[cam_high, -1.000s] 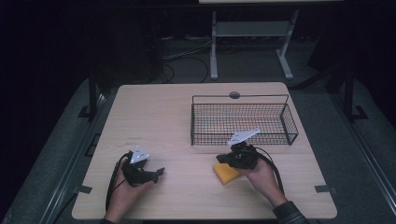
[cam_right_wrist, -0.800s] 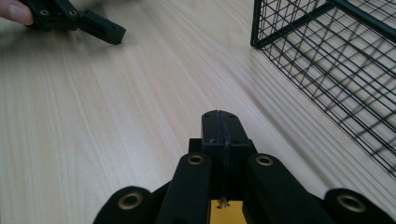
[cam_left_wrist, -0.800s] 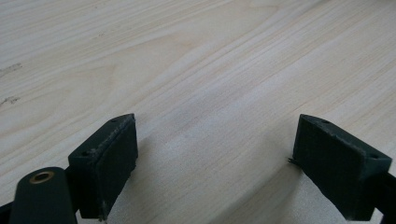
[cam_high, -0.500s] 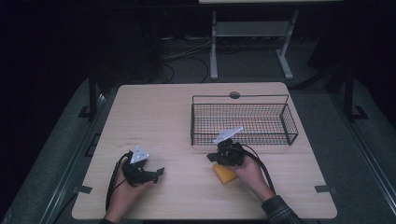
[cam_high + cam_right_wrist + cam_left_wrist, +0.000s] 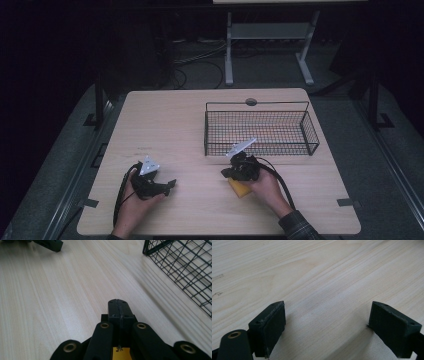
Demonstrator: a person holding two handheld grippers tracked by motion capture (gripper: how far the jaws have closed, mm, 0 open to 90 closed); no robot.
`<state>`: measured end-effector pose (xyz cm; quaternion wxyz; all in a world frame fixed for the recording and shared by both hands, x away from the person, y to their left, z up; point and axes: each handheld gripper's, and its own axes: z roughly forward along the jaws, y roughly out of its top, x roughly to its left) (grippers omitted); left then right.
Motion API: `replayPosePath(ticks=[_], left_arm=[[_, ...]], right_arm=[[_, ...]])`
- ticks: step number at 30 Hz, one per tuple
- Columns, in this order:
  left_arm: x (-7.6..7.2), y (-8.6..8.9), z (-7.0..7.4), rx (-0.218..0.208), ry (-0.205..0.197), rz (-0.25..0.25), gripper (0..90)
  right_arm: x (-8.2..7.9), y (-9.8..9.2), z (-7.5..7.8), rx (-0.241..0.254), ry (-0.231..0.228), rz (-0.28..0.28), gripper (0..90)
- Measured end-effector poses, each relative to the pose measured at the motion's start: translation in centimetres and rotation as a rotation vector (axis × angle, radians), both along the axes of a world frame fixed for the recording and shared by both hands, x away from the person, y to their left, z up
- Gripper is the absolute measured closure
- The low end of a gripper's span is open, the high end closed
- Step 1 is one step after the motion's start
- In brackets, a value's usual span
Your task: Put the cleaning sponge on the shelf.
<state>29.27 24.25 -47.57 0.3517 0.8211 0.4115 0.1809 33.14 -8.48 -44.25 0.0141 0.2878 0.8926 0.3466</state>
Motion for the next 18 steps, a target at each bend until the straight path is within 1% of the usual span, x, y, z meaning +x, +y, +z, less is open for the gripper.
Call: replayPosePath(ticks=[10, 18], left_arm=[[0.0, 0.0, 0.0, 0.000, 0.000, 0.000, 13.2], [0.0, 0.0, 0.0, 0.002, 0.000, 0.000, 13.3]], right_arm=[[-0.7, -0.8, 0.1, -0.011, 0.010, -0.002, 89.7], [-1.8, -2.2, 0.1, -0.008, 0.024, -0.011, 89.8]])
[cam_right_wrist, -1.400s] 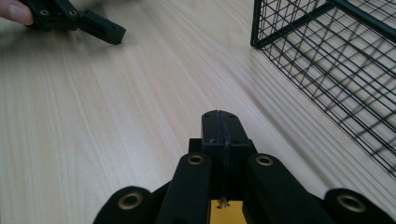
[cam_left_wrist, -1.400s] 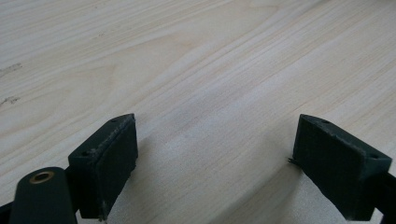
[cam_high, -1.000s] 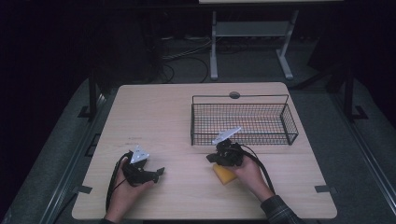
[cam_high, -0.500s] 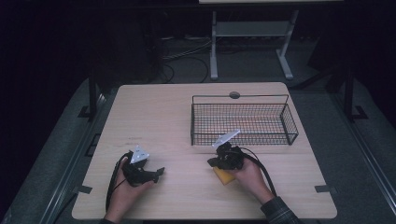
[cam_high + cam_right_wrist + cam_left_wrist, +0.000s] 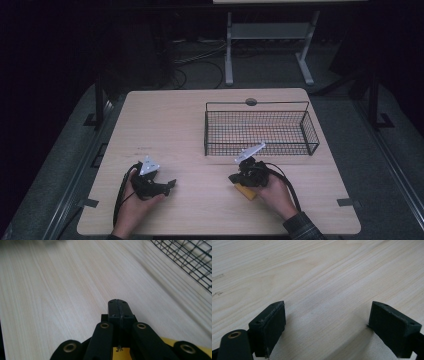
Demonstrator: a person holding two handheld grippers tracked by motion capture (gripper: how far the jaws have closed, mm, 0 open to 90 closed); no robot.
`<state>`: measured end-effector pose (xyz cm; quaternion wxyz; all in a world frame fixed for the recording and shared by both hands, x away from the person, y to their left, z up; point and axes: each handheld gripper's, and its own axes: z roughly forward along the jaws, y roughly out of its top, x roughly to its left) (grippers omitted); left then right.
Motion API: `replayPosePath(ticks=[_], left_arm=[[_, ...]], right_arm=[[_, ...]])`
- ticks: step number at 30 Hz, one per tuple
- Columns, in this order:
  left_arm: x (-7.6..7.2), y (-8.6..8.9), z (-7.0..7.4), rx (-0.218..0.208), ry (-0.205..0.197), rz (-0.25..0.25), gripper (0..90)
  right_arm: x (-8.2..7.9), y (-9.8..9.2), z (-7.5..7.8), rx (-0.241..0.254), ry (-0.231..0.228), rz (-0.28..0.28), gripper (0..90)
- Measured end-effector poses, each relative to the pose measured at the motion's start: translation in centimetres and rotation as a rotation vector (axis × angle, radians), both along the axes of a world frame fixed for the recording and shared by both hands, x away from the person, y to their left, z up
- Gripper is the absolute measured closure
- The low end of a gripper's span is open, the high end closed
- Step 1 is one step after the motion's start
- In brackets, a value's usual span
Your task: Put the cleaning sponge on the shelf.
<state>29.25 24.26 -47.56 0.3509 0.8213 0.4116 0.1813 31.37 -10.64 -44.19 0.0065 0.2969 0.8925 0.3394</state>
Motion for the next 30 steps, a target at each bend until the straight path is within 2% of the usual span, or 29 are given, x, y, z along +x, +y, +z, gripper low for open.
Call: replayPosePath(ticks=[8, 30], left_arm=[[0.0, 0.0, 0.0, 0.000, 0.000, 0.000, 13.3], [0.0, 0.0, 0.0, 0.003, 0.000, 0.001, 13.3]], right_arm=[[-0.7, -1.4, 0.2, 0.016, 0.013, -0.019, 89.8], [-2.9, -6.0, 0.3, 0.015, 0.026, -0.084, 89.8]])
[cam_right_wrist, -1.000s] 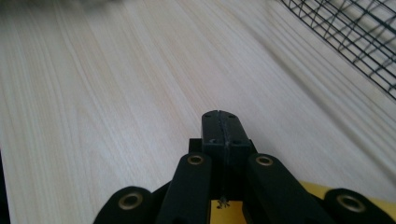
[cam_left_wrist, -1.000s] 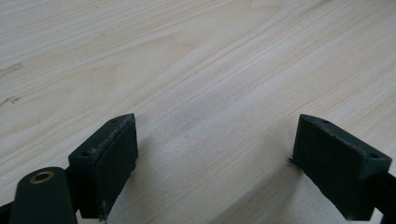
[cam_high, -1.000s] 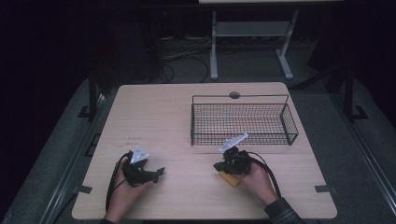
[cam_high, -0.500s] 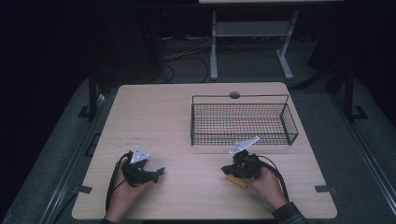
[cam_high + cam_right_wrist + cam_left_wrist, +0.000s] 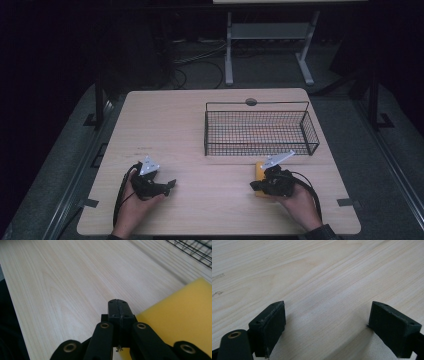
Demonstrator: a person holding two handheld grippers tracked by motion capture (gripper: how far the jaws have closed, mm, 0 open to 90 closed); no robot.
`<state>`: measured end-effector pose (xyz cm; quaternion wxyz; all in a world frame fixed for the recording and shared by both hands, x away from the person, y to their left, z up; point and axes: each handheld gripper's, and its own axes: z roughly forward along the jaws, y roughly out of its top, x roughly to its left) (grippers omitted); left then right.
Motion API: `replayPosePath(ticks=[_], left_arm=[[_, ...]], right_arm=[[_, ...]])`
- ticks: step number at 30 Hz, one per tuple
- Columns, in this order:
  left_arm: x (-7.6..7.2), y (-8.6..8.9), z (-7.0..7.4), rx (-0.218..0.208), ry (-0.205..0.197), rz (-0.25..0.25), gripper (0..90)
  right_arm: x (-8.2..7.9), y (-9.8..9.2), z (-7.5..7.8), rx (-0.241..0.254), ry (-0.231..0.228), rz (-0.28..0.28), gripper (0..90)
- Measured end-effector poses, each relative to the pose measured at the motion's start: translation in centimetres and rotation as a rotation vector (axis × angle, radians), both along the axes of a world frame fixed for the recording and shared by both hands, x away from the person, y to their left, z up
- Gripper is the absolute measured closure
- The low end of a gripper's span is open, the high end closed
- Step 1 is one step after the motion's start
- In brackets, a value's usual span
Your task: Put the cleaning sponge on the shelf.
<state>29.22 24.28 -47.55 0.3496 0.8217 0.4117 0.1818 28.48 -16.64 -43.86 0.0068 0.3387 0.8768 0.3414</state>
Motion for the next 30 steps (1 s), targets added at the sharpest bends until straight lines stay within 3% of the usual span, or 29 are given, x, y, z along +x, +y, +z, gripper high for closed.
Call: replayPosePath(ticks=[19, 26, 30], left_arm=[[0.0, 0.0, 0.0, 0.000, 0.001, 0.000, 13.2], [0.0, 0.0, 0.0, 0.000, 0.000, 0.000, 13.2], [0.0, 0.0, 0.0, 0.001, 0.000, -0.001, 13.3]], right_arm=[[-1.3, -5.0, 0.2, -0.018, 0.000, -0.097, 89.8], [-1.4, -6.0, 1.0, 0.003, -0.018, -0.103, 89.5], [-1.0, -6.2, 1.9, -0.008, -0.024, -0.117, 77.6]])
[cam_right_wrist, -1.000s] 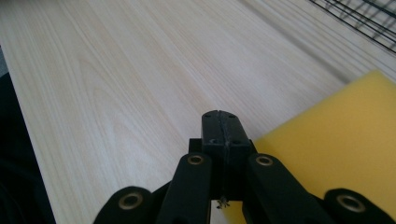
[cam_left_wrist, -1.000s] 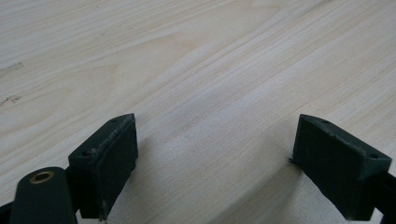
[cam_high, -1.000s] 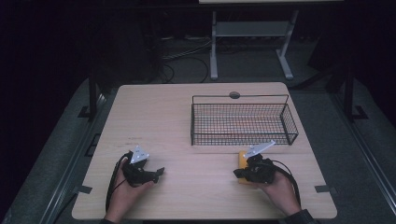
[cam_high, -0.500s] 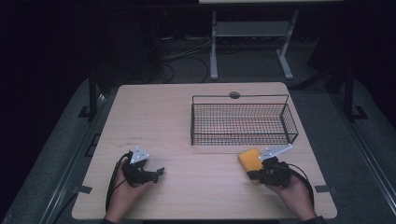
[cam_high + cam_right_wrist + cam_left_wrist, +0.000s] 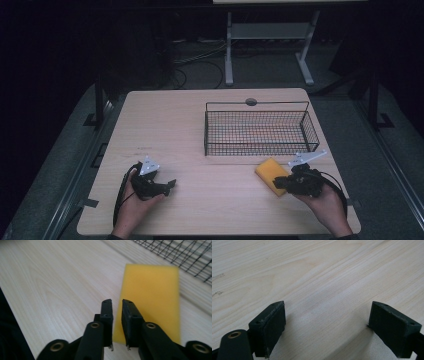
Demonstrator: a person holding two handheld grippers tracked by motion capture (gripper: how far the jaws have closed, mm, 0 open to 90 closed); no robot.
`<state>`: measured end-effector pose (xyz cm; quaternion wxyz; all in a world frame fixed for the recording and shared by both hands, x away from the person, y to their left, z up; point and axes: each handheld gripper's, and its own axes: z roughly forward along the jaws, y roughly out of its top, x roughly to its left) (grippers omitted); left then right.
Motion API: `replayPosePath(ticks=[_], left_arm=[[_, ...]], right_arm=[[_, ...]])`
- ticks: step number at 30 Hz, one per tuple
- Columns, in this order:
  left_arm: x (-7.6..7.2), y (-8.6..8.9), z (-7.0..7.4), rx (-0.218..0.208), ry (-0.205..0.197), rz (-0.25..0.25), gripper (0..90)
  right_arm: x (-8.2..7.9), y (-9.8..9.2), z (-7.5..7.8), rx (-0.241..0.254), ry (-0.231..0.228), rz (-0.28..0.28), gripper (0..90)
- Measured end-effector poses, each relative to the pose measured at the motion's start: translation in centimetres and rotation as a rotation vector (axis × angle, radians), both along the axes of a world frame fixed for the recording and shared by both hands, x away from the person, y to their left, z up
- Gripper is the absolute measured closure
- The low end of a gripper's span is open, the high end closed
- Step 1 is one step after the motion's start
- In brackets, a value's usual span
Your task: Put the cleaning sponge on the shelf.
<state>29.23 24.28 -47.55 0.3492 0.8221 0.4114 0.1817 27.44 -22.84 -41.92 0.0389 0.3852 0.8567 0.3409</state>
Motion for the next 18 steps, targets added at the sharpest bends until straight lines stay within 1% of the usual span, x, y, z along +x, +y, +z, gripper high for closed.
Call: replayPosePath(ticks=[2, 4, 5, 8, 9, 11, 14, 15, 18], left_arm=[[0.0, 0.0, 0.0, -0.003, 0.000, 0.001, 13.2], [0.0, 0.0, 0.0, -0.004, 0.000, 0.002, 13.2], [0.0, 0.0, 0.0, -0.003, 0.000, 0.002, 13.3], [0.0, 0.0, 0.0, -0.003, 0.000, 0.002, 13.2], [0.0, 0.0, 0.0, -0.003, 0.000, 0.001, 13.3], [0.0, 0.0, 0.0, -0.003, 0.000, 0.002, 13.3], [0.0, 0.0, 0.0, -0.004, 0.000, 0.002, 13.2], [0.0, 0.0, 0.0, -0.004, 0.000, 0.002, 13.2], [0.0, 0.0, 0.0, -0.004, 0.000, 0.002, 13.2]], right_arm=[[0.2, -0.1, 0.4, -0.013, -0.011, -0.010, 70.4], [0.4, -0.2, 0.8, -0.025, -0.009, -0.020, 63.7], [0.5, -0.2, 0.9, -0.030, -0.010, -0.025, 58.7], [1.0, 0.0, 1.2, -0.067, 0.006, -0.040, 43.5], [1.3, 0.1, 1.3, -0.075, 0.010, -0.045, 37.0], [1.8, 0.2, 1.3, -0.094, 0.019, -0.054, 28.9], [2.4, 0.7, 1.2, -0.140, 0.031, -0.065, 16.1], [2.6, 0.9, 1.1, -0.154, 0.033, -0.071, 12.9], [2.9, 1.3, 0.9, -0.169, 0.037, -0.073, 11.9]])
